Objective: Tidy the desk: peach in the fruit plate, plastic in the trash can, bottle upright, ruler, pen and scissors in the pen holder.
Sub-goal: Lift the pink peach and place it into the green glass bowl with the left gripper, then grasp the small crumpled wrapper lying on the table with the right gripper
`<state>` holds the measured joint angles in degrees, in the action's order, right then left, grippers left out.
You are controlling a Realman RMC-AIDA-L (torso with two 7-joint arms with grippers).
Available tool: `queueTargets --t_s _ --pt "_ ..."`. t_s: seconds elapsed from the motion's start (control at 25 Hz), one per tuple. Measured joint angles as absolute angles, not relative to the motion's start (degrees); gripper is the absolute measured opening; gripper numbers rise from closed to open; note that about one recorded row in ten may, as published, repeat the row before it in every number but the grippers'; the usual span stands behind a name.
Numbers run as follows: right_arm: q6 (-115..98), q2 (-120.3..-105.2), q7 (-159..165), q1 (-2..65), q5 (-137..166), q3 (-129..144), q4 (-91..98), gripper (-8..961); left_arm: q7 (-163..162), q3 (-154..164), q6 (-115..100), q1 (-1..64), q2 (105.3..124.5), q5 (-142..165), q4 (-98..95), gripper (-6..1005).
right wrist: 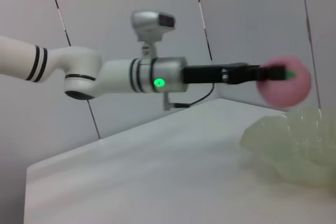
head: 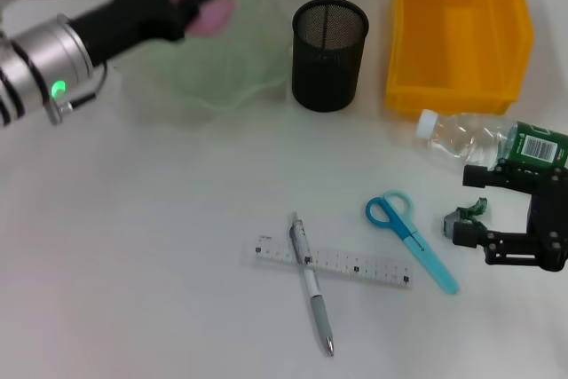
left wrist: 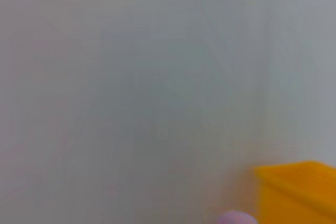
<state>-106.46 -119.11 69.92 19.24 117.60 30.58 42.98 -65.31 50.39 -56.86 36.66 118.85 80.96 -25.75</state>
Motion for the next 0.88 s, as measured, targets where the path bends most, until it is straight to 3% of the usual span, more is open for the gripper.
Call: queueTargets --t_s 0.24,0.44,0.68,0.88 --pt "-106.39 -119.15 69.95 19.54 117.60 30.58 42.04 826 -64.10 50.79 -46.13 39.94 119.11 80.12 -23.76 196" --pt "-106.34 -119.17 70.03 19.56 117.59 30.58 41.83 827 -62.56 50.80 -45.13 40.38 119.17 79.73 -22.92 269" --pt "-106.25 -119.18 70.04 19.46 117.13 30.36 41.63 827 -62.46 50.80 -46.87 39.90 119.18 79.67 -22.87 507" --pt "-107.49 -119.07 74.23 18.94 111.96 29.13 43.20 826 -62.40 50.50 -58.61 36.46 118.87 79.63 -23.90 634"
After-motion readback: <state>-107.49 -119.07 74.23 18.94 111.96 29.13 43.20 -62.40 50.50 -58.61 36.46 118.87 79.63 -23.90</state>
